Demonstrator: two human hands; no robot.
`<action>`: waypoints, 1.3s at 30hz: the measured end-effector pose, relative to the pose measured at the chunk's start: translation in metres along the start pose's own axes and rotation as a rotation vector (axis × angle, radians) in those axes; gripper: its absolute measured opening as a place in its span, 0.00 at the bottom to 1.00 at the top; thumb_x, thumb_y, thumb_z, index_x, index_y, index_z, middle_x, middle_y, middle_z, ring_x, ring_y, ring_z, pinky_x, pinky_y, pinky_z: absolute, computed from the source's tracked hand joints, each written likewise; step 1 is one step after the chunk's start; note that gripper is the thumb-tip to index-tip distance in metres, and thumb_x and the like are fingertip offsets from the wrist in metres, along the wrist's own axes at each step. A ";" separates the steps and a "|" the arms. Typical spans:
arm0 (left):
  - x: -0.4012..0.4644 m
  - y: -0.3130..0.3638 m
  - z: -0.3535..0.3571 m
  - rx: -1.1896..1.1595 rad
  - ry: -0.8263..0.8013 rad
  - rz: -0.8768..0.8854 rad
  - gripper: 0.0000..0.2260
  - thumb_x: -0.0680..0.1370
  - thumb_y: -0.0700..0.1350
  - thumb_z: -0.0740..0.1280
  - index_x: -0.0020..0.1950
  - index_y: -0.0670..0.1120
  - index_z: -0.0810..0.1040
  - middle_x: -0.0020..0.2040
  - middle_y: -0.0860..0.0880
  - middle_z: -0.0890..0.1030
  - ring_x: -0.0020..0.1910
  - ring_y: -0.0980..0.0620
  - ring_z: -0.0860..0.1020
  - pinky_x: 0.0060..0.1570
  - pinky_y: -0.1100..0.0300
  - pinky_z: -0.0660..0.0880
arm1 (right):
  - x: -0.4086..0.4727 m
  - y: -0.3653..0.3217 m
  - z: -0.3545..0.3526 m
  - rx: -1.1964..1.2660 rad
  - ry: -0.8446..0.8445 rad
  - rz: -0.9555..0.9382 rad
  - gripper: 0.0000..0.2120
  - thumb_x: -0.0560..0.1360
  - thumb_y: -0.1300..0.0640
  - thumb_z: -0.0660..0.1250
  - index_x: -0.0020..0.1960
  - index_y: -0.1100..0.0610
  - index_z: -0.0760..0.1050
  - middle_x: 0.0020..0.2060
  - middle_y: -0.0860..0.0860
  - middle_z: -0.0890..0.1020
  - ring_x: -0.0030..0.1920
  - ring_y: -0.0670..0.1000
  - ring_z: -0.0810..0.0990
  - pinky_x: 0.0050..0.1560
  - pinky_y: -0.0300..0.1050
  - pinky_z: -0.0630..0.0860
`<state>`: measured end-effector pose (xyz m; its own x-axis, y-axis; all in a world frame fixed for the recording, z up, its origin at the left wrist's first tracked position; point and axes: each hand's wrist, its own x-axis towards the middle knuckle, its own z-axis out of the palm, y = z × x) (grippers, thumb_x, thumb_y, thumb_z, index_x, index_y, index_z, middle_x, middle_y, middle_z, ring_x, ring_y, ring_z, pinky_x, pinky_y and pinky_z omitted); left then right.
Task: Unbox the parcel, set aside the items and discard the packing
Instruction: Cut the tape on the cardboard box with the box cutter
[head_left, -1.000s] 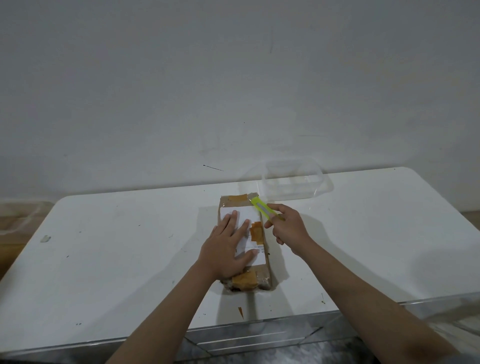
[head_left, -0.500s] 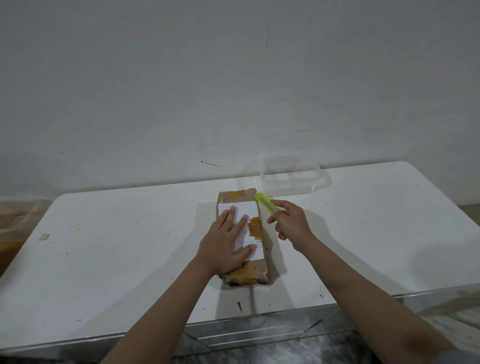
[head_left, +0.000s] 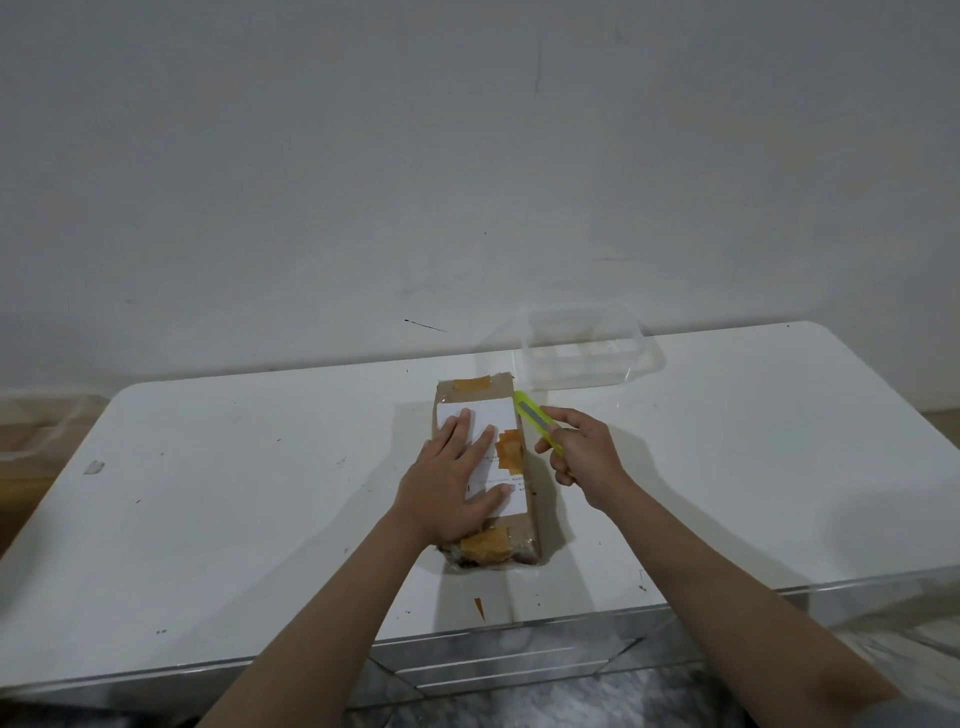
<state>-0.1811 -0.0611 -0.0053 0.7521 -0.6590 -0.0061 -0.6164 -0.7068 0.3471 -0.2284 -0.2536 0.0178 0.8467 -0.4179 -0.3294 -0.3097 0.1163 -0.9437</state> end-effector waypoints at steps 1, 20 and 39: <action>0.000 0.000 0.000 0.000 0.000 0.000 0.36 0.71 0.70 0.47 0.77 0.58 0.48 0.78 0.52 0.41 0.77 0.52 0.39 0.73 0.50 0.46 | 0.000 0.001 -0.002 0.002 -0.012 0.005 0.14 0.77 0.64 0.60 0.60 0.54 0.76 0.34 0.57 0.78 0.22 0.49 0.64 0.23 0.38 0.60; 0.003 0.000 0.002 0.019 -0.011 -0.006 0.38 0.69 0.72 0.46 0.77 0.57 0.49 0.78 0.51 0.42 0.77 0.51 0.41 0.73 0.49 0.47 | -0.039 0.016 -0.043 -0.096 -0.179 0.066 0.16 0.77 0.68 0.57 0.58 0.56 0.77 0.31 0.57 0.77 0.21 0.49 0.63 0.23 0.37 0.58; 0.003 0.004 -0.002 0.058 -0.034 -0.002 0.40 0.68 0.72 0.43 0.77 0.55 0.48 0.78 0.49 0.42 0.77 0.49 0.41 0.73 0.49 0.47 | -0.075 0.020 -0.066 -0.175 -0.299 0.088 0.15 0.76 0.67 0.57 0.56 0.57 0.79 0.31 0.58 0.77 0.20 0.49 0.63 0.23 0.37 0.58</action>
<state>-0.1806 -0.0653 -0.0025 0.7457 -0.6651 -0.0395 -0.6279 -0.7214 0.2921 -0.3266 -0.2799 0.0254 0.8945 -0.1274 -0.4285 -0.4350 -0.0267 -0.9000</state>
